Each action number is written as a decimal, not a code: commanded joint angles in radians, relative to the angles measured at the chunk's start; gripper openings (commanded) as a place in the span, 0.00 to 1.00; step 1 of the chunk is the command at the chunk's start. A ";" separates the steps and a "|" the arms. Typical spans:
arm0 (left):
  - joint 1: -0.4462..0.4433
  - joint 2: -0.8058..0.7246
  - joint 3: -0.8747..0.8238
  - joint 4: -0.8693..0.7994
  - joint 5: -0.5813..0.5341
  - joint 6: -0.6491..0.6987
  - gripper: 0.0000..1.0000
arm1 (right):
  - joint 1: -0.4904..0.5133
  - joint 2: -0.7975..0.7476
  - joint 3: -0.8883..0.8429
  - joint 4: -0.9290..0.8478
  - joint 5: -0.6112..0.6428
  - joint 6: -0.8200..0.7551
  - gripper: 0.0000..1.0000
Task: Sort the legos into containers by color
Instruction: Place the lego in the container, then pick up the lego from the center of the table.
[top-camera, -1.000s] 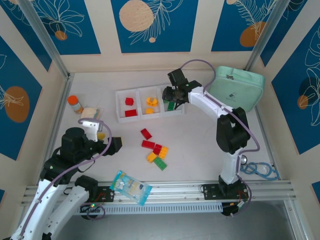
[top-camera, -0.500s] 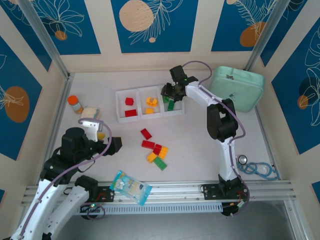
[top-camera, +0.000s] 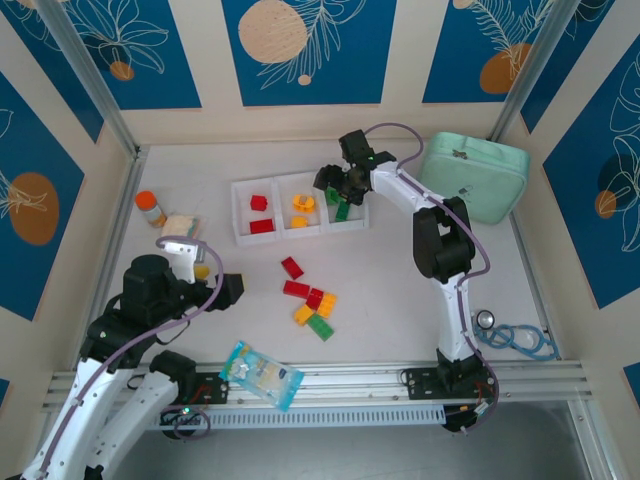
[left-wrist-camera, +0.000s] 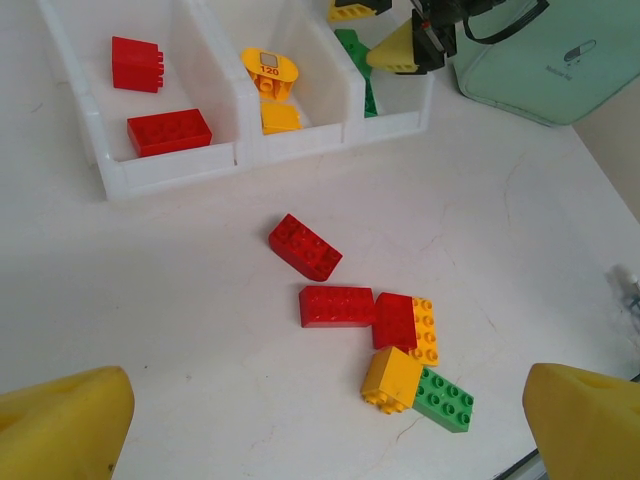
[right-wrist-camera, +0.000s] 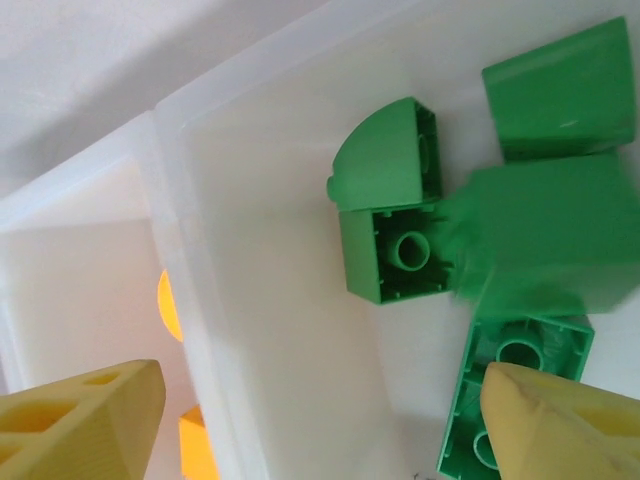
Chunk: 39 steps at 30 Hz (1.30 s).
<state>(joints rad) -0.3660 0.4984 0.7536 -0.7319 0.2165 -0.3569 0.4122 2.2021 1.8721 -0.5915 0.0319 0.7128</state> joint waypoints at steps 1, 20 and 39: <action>0.018 -0.008 -0.008 0.026 0.004 0.019 0.99 | 0.005 -0.093 0.039 -0.053 -0.058 -0.017 0.86; 0.018 0.005 -0.011 0.029 0.026 0.016 0.99 | 0.157 -0.584 -0.446 -0.166 -0.057 -0.134 1.00; 0.018 -0.006 -0.011 0.028 0.021 0.015 0.99 | 0.448 -0.285 -0.358 -0.186 0.076 -0.196 0.95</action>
<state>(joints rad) -0.3637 0.5003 0.7532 -0.7212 0.2176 -0.3573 0.8356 1.8744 1.4509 -0.7296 0.0616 0.5449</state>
